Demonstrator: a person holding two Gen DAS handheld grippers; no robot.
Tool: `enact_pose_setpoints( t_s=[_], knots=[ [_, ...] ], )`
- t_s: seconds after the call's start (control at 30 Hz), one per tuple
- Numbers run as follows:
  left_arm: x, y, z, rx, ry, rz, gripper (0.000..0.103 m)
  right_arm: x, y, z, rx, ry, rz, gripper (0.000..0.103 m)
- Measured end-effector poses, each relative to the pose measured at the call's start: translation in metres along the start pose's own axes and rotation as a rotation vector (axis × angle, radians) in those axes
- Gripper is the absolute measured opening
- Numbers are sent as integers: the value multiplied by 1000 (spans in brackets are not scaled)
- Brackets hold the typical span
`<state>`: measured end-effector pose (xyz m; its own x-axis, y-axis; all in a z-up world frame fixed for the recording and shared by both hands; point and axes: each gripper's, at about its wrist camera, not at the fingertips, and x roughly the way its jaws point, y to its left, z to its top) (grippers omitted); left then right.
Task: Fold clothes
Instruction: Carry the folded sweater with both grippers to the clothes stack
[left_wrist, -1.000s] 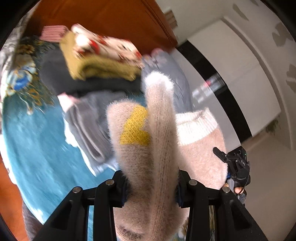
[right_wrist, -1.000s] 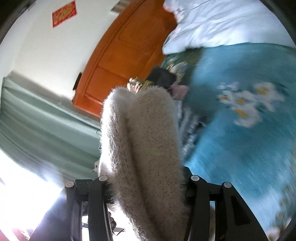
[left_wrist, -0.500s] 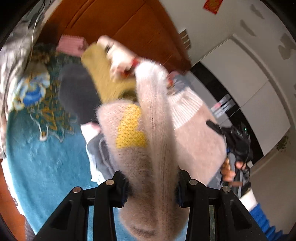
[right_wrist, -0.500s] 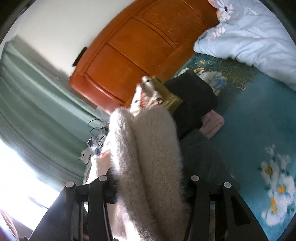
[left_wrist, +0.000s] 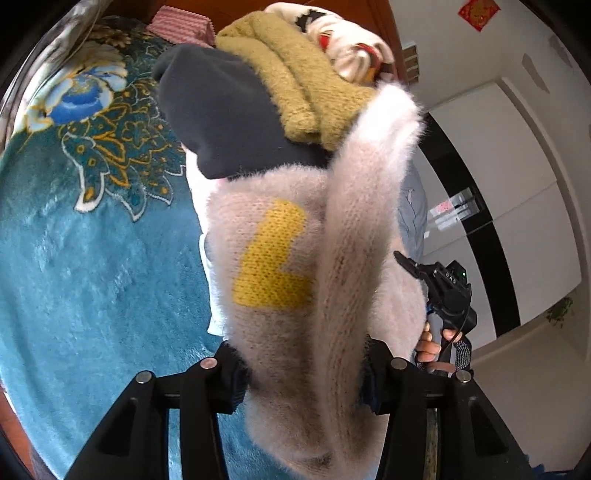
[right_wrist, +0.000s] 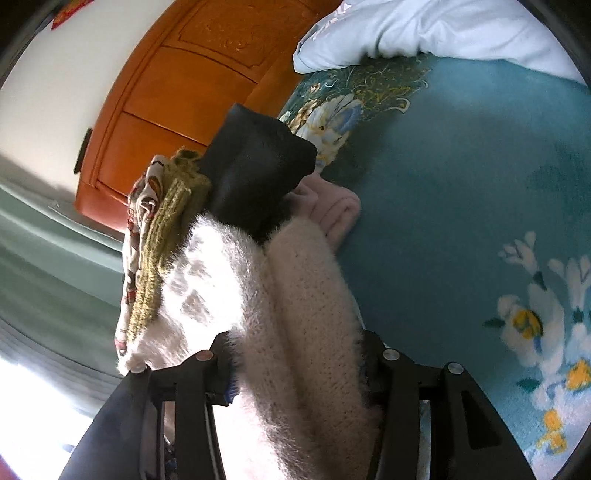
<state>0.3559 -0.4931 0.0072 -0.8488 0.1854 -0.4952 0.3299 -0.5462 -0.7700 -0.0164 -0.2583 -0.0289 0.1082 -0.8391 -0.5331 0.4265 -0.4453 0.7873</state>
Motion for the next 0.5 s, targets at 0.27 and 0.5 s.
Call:
enact_pose_setpoints(
  t_s=[0.27, 0.5],
  knots=[
    [-26, -13, 5, 40, -12, 92, 59, -38, 11, 0, 22, -107, -16, 62],
    [-53, -38, 16, 117, -91, 146, 61, -86, 29, -16, -4, -183, -39, 67]
  ],
)
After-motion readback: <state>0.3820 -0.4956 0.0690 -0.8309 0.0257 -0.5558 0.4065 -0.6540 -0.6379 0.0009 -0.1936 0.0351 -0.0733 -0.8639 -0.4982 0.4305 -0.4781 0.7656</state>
